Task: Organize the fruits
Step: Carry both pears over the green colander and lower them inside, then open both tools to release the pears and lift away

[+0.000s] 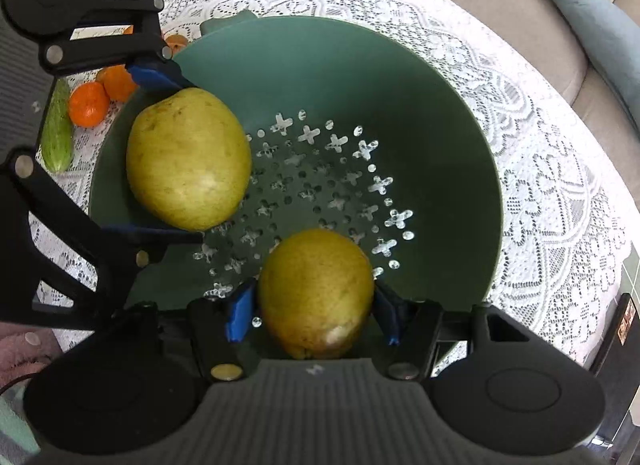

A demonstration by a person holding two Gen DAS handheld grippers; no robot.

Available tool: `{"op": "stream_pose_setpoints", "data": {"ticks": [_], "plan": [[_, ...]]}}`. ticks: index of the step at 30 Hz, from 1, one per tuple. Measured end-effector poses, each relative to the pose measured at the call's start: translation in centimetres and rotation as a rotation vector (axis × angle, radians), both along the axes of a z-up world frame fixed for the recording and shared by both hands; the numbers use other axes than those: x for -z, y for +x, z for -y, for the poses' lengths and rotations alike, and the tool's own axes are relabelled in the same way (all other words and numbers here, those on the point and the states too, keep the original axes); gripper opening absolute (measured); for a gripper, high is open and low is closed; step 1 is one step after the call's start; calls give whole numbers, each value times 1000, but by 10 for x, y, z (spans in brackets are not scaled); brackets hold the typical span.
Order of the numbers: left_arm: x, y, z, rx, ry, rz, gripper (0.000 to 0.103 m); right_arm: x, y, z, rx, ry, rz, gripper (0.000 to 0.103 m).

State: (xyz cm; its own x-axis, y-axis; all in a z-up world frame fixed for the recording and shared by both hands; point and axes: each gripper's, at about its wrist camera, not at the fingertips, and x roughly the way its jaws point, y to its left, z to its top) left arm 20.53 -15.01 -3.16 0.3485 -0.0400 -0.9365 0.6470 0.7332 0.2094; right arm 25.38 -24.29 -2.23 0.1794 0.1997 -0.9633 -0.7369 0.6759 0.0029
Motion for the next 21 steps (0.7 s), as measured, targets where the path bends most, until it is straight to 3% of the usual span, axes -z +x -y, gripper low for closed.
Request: {"op": "stream_pose_setpoints", "data": {"ticks": [13, 18, 21], "plan": [[1, 6, -7, -44, -77, -47, 89, -1, 9, -10, -8, -47, -32, 59], [-7, 2, -5, -12, -89, -51, 91, -13, 15, -4, 29, -32, -21, 74], [-13, -1, -4, -12, -89, -39, 91, -22, 19, 2, 58, -5, -15, 74]]}}
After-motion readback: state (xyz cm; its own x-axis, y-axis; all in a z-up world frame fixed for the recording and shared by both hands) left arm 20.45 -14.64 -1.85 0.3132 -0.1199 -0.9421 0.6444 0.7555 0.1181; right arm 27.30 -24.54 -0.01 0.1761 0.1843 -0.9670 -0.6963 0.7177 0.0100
